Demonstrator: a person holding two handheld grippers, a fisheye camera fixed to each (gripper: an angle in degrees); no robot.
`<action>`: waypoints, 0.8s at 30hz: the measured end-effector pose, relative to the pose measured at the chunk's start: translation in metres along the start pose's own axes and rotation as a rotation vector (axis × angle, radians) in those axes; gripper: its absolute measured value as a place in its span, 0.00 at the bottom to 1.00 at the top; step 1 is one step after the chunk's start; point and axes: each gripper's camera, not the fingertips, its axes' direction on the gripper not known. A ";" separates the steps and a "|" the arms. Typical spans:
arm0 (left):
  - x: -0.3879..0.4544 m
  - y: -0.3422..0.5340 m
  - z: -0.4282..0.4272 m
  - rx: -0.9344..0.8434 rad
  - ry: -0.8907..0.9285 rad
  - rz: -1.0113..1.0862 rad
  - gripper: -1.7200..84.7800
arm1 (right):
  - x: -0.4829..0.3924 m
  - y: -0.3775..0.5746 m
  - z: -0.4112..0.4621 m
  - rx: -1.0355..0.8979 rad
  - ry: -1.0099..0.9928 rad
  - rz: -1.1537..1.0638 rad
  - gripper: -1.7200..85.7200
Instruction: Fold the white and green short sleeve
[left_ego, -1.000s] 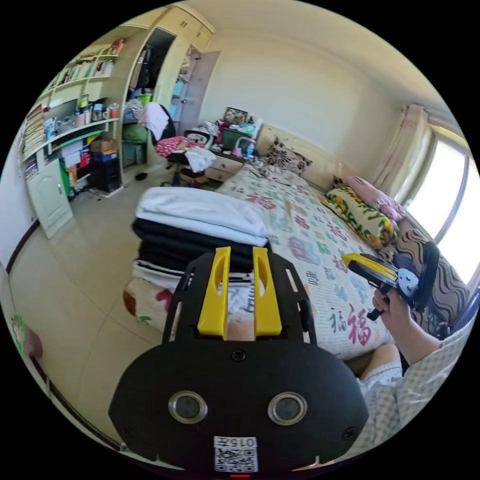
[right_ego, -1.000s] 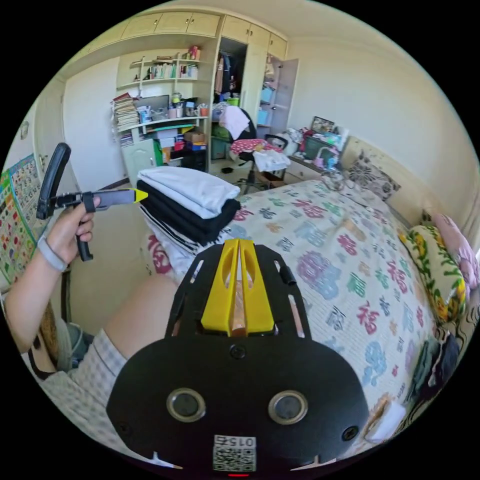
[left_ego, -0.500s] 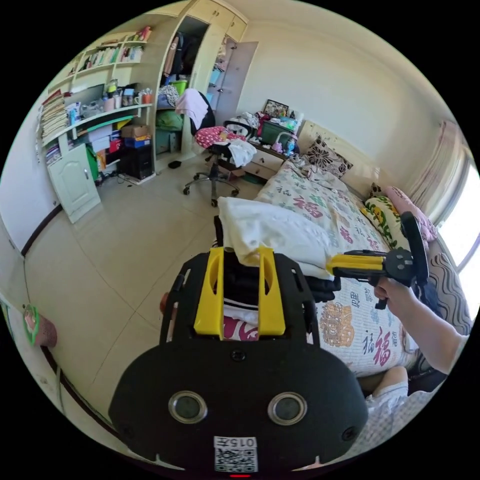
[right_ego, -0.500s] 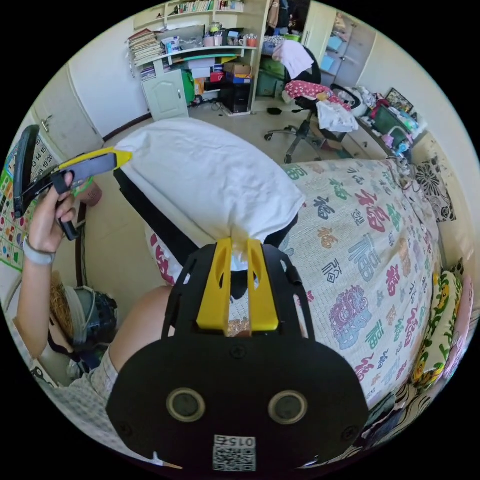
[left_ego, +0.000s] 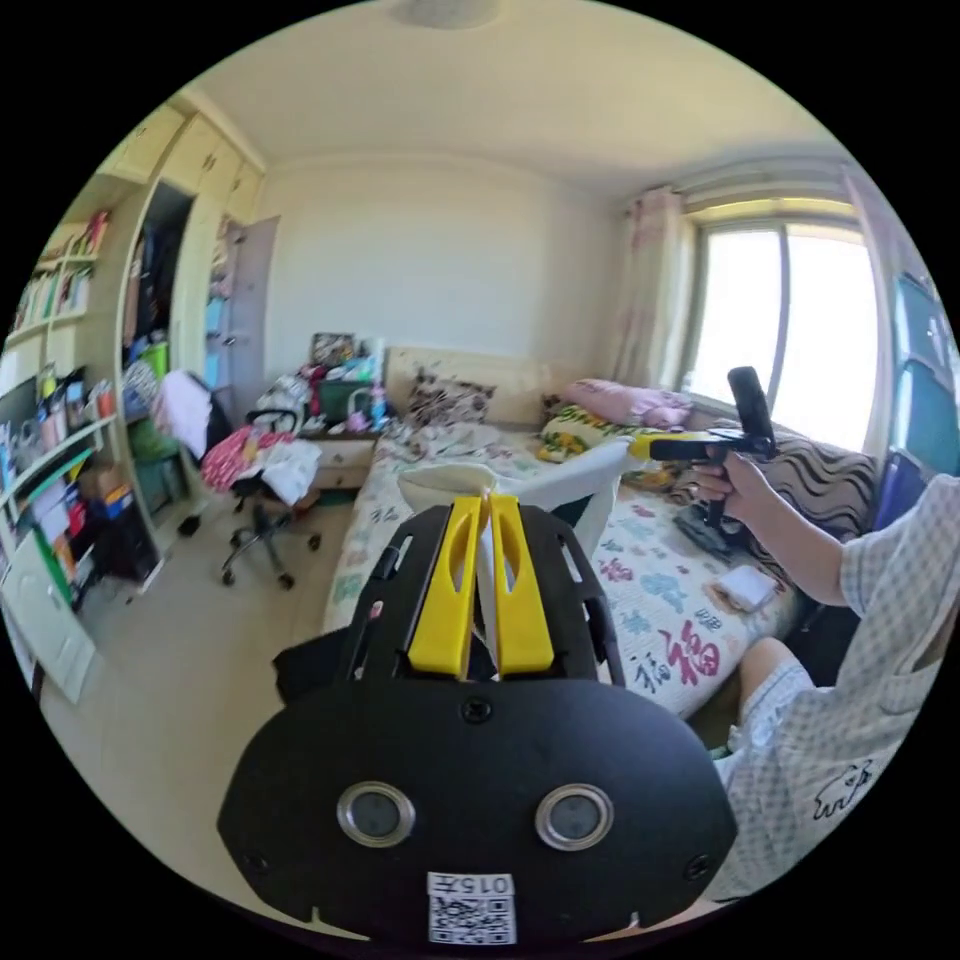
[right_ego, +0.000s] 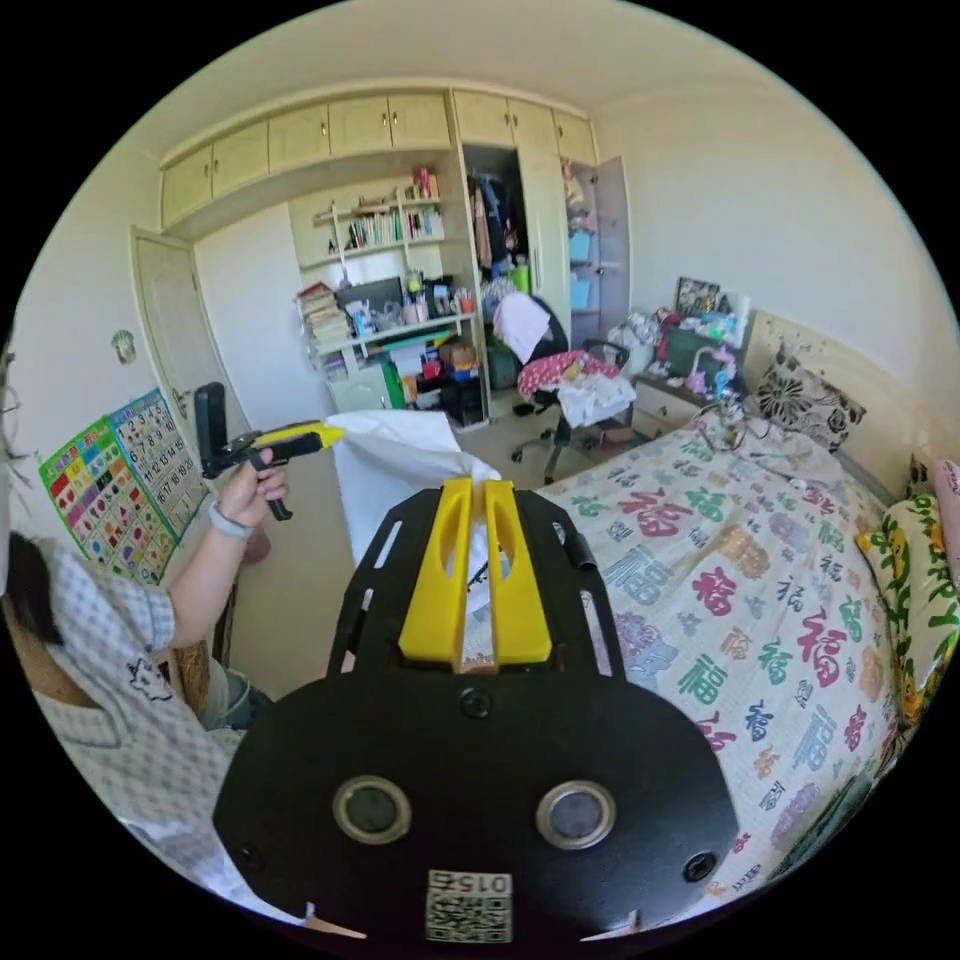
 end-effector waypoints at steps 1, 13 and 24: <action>0.019 -0.017 -0.002 0.025 0.062 0.049 0.03 | -0.005 0.003 -0.032 0.041 0.015 -0.008 0.04; 0.179 -0.088 0.090 -0.047 0.400 0.290 0.03 | -0.075 0.065 -0.213 0.091 0.438 -0.050 0.04; 0.220 -0.080 0.174 -0.116 0.466 0.084 0.19 | -0.081 0.060 -0.266 0.121 0.401 -0.056 0.03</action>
